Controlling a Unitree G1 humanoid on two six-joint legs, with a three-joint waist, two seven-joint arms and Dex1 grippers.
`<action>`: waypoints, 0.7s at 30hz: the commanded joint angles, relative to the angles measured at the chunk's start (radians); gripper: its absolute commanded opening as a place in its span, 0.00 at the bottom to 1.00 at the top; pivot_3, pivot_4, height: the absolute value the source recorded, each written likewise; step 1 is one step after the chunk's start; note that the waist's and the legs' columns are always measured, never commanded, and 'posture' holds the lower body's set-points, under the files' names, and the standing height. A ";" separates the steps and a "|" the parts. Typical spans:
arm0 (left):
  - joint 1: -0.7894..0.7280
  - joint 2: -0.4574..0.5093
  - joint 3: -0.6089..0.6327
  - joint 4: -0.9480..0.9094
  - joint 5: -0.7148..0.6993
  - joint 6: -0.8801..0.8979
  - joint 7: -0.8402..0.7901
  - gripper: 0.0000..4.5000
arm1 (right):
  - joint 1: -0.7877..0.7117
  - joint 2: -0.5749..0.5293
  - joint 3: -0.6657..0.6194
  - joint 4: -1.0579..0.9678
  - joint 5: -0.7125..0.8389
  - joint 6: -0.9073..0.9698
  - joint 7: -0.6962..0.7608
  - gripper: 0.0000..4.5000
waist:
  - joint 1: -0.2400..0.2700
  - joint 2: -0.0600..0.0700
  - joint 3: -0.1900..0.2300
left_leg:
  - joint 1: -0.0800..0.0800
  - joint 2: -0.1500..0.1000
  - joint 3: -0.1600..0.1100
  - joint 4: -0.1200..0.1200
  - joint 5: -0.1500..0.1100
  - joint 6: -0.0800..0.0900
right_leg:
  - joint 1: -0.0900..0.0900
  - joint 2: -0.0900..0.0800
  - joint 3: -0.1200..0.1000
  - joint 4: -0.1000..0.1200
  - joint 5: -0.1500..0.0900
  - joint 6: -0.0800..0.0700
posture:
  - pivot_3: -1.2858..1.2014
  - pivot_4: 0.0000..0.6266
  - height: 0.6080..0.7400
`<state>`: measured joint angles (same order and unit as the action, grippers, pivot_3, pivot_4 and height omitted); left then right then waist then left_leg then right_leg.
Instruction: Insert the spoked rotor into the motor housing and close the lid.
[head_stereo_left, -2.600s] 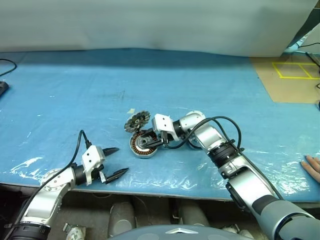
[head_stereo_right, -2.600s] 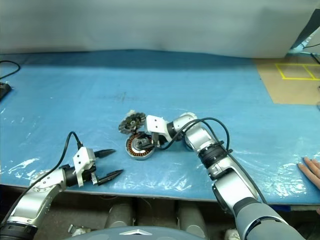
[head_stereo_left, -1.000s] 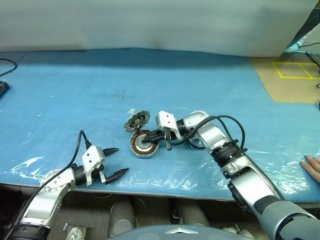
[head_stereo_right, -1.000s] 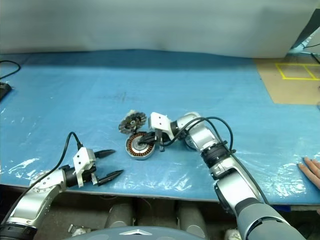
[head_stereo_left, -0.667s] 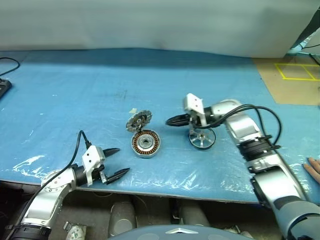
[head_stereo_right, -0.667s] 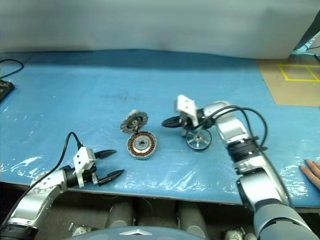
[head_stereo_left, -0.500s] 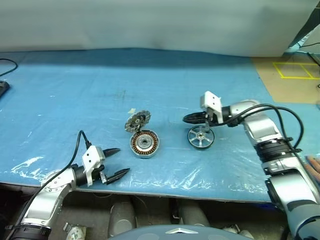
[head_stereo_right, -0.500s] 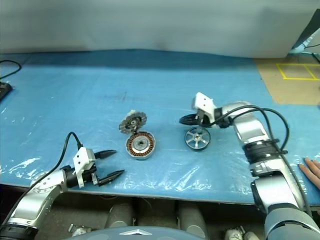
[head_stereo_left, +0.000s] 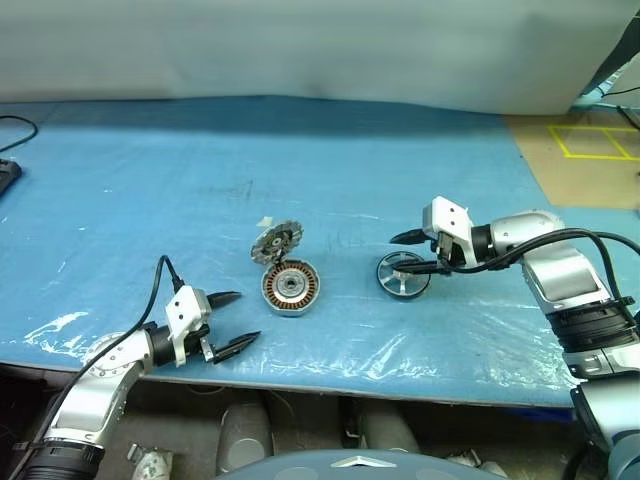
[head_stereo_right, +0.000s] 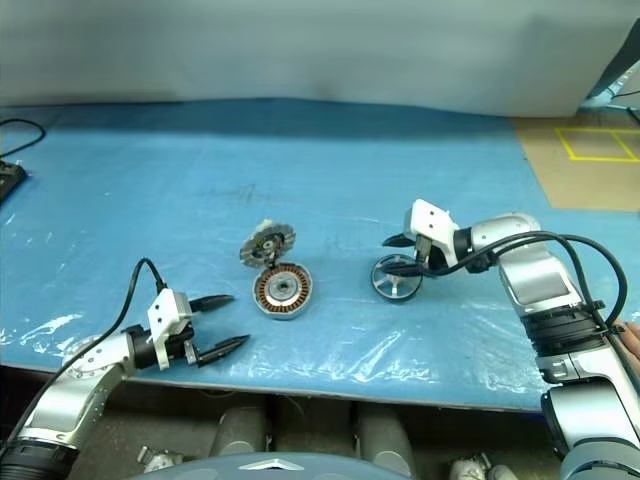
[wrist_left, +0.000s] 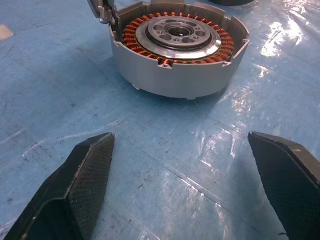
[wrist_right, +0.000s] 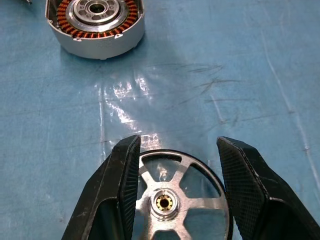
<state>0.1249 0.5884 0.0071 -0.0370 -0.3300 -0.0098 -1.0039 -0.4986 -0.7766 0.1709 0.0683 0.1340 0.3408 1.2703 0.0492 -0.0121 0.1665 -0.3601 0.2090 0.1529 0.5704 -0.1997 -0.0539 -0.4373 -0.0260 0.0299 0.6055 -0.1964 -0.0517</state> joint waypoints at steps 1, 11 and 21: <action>0.007 0.001 0.003 -0.008 -0.001 -0.011 -0.004 1.00 | 0.011 -0.037 -0.012 -0.030 -0.007 -0.001 -0.004 0.57 | 0.000 0.000 0.000 | 0.000 0.000 0.000 0.000 0.000 0.000 | 0.000 0.000 0.000 0.000 0.000 0.000 | 0.52 0.24 1.00; 0.015 0.005 0.002 -0.049 -0.008 0.024 0.006 1.00 | 0.050 -0.102 -0.012 -0.048 -0.014 -0.004 -0.006 0.57 | -0.002 0.000 0.000 | 0.000 0.000 0.000 0.000 0.000 0.000 | 0.000 0.000 0.000 0.000 0.000 0.000 | 0.52 0.24 1.00; 0.015 0.007 0.007 -0.085 -0.010 0.056 0.014 1.00 | 0.082 -0.098 0.045 -0.067 -0.070 -0.012 -0.036 0.57 | -0.002 0.000 0.000 | 0.000 0.000 0.000 0.000 0.000 0.000 | 0.000 0.000 0.000 0.000 -0.002 0.003 | 0.52 0.24 1.00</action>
<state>0.1361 0.5884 0.0061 -0.0890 -0.3305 0.0444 -0.9905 -0.4138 -0.8662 0.2172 0.0393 0.0720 0.3382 1.2367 0.0474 -0.0122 0.1666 -0.3598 0.2089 0.1527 0.5707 -0.1997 -0.0539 -0.4372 -0.0261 0.0300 0.6056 -0.1982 -0.0485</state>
